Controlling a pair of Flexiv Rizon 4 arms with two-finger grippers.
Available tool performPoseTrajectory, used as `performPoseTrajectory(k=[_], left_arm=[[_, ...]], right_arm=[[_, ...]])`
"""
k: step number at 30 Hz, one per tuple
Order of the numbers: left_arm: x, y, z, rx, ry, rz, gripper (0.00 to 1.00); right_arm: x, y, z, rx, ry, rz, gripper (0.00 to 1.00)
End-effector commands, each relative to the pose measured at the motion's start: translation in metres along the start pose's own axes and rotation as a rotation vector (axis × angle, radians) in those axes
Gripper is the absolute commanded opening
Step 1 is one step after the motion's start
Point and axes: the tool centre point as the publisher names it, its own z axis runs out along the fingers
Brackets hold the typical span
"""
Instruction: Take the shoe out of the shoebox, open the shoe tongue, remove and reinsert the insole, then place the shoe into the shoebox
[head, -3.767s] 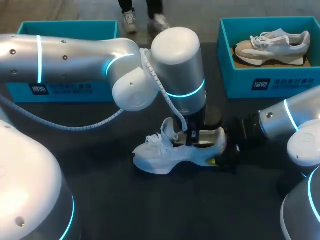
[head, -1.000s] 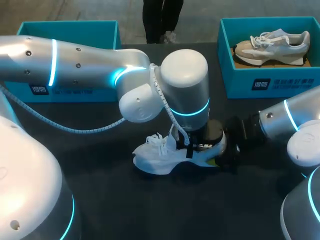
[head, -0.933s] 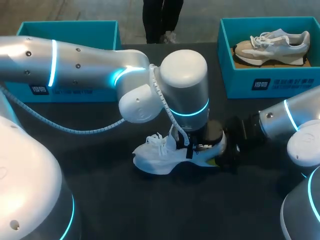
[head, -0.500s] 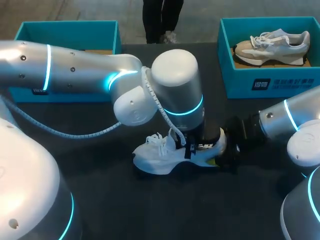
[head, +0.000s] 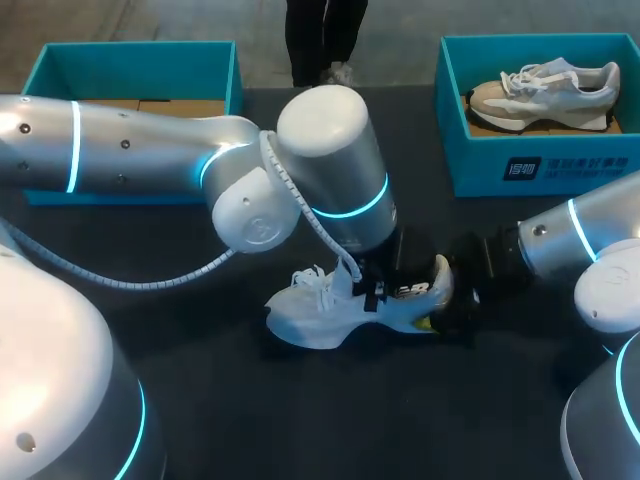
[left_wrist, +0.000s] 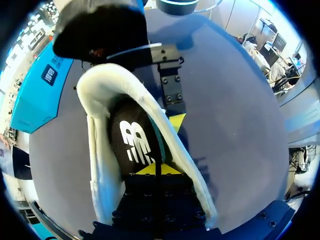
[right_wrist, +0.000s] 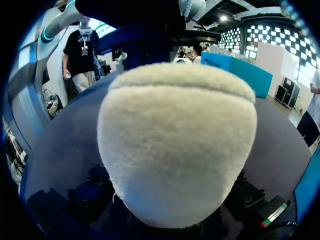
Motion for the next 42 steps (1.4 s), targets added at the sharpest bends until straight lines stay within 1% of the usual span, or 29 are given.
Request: performPoseTrajectory(k=[1, 8, 11, 13, 18, 25, 30, 36, 42], left_arm=[[0.001, 0.004, -0.014, 0.013, 0.011, 0.004, 0.00], [0.000, 0.006, -0.022, 0.024, 0.031, 0.006, 0.00], [0.000, 0.007, -0.025, 0.042, 0.035, 0.002, 0.00], [0.000, 0.010, -0.028, 0.059, 0.040, -0.005, 0.00], [-0.002, 0.019, -0.032, 0.066, 0.034, -0.023, 0.00], [-0.001, 0.022, -0.036, 0.098, 0.029, -0.037, 0.00], [0.002, 0.014, -0.045, 0.165, 0.021, -0.028, 0.00], [0.000, 0.009, -0.055, 0.191, -0.005, -0.033, 0.00], [-0.006, -0.007, -0.061, 0.212, -0.019, -0.009, 0.00]], right_arm=[[0.000, -0.004, 0.007, 0.004, -0.001, 0.001, 0.00], [0.000, -0.004, 0.007, 0.004, -0.001, 0.001, 0.00], [0.000, -0.004, 0.007, 0.004, -0.001, 0.001, 0.00], [0.000, -0.004, 0.007, 0.004, -0.001, 0.001, 0.00], [0.000, -0.004, 0.007, 0.004, -0.001, 0.001, 0.00], [0.000, -0.004, 0.007, 0.004, -0.001, 0.001, 0.00], [0.000, -0.004, 0.007, 0.004, -0.001, 0.001, 0.00], [0.000, -0.004, 0.007, 0.004, -0.001, 0.001, 0.00], [0.000, -0.004, 0.007, 0.004, -0.001, 0.001, 0.00]])
